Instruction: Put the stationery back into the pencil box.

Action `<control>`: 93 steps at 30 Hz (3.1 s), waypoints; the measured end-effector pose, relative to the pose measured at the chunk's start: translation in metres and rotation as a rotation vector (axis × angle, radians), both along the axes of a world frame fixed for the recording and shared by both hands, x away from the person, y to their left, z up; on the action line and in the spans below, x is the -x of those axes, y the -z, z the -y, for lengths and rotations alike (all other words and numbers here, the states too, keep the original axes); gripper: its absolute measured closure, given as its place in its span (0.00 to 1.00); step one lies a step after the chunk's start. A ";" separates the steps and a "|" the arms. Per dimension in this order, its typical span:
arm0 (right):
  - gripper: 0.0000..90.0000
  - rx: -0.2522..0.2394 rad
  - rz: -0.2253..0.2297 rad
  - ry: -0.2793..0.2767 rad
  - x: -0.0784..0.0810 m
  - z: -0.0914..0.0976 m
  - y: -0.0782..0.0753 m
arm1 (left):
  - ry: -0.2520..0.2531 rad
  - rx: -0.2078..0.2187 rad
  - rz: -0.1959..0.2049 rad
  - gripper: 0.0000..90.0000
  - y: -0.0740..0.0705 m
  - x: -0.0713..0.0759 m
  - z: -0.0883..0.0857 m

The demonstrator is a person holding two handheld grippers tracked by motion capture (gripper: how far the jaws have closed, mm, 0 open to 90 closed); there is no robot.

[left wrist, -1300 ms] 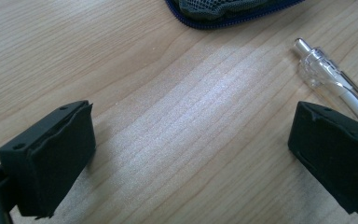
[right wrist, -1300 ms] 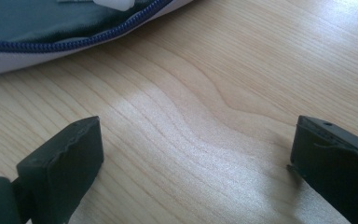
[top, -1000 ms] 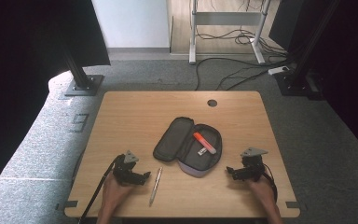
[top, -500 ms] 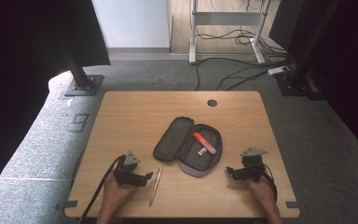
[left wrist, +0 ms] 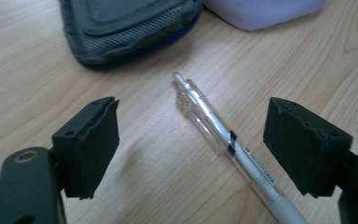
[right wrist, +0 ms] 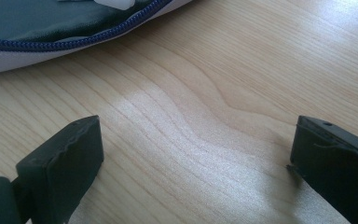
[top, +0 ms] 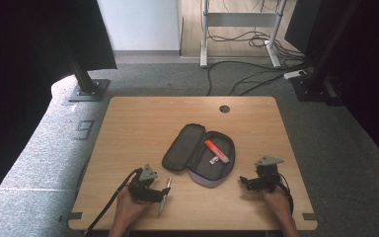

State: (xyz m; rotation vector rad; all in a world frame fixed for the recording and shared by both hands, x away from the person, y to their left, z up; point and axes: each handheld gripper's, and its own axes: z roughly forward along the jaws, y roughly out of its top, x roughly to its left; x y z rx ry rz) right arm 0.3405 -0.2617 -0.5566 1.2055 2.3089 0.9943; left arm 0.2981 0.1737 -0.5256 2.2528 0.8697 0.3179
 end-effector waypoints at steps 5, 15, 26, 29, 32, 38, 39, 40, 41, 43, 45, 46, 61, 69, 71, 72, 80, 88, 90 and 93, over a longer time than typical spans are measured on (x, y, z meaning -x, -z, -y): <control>0.02 0.000 0.000 0.000 0.000 0.000 0.000 | 0.010 -0.022 0.000 0.27 0.005 0.002 0.005; 0.02 0.000 0.000 0.000 0.000 0.000 0.000 | -0.001 -0.057 0.011 0.48 0.012 0.003 0.008; 0.02 0.000 0.000 0.000 0.000 0.000 0.000 | -0.032 -0.009 -0.027 0.67 0.012 0.002 0.002; 0.02 0.000 0.000 0.000 0.000 0.000 0.000 | -0.033 0.011 -0.042 0.70 0.012 0.001 0.002; 0.02 0.000 0.000 0.000 0.000 0.000 0.000 | -0.024 0.036 -0.062 0.74 0.012 0.002 0.002; 0.02 0.000 0.000 0.000 0.000 0.000 0.000 | 0.005 0.081 -0.082 0.81 0.011 0.003 0.004; 0.02 0.000 0.000 0.000 0.000 0.000 0.000 | 0.007 0.086 -0.079 0.84 0.010 0.003 0.003; 0.02 0.000 0.000 0.000 0.000 0.000 0.000 | 0.005 0.082 -0.079 0.85 0.010 0.003 0.003; 0.02 0.000 0.000 0.000 0.000 0.000 0.000 | 0.007 0.085 -0.081 0.86 0.010 0.003 0.003; 0.02 0.000 0.000 0.000 0.000 0.000 0.000 | 0.008 0.086 -0.082 0.86 0.010 0.003 0.003; 0.02 0.000 0.000 0.000 0.000 0.000 0.000 | 0.007 0.084 -0.079 0.87 0.010 0.003 0.003; 0.02 0.000 0.000 0.000 0.000 0.000 0.000 | 0.007 0.084 -0.076 0.87 0.010 0.003 0.003; 0.02 0.000 0.000 0.000 0.000 0.000 0.000 | -0.010 0.066 -0.068 0.89 0.009 0.002 0.000; 0.02 0.000 0.000 0.000 0.000 0.000 0.000 | -0.005 0.105 -0.066 0.89 0.001 0.004 -0.002; 0.02 0.001 0.000 0.000 0.000 0.000 0.000 | -0.005 0.108 -0.061 0.89 -0.001 0.005 -0.003; 0.02 0.000 0.000 0.000 0.000 0.000 0.000 | -0.005 0.111 -0.059 0.89 -0.003 0.005 -0.003; 0.02 0.000 0.000 0.000 0.000 0.000 0.000 | -0.002 0.118 -0.037 0.89 -0.013 0.008 -0.003; 0.02 0.001 0.000 0.000 0.000 0.000 0.000 | -0.001 0.092 -0.017 0.89 -0.022 0.008 0.003; 0.02 0.001 0.000 0.000 0.000 0.000 0.000 | -0.001 0.082 -0.008 0.89 -0.026 0.008 0.005; 0.02 0.001 0.000 0.000 0.000 0.000 0.000 | 0.006 0.083 0.001 0.89 -0.031 0.008 0.008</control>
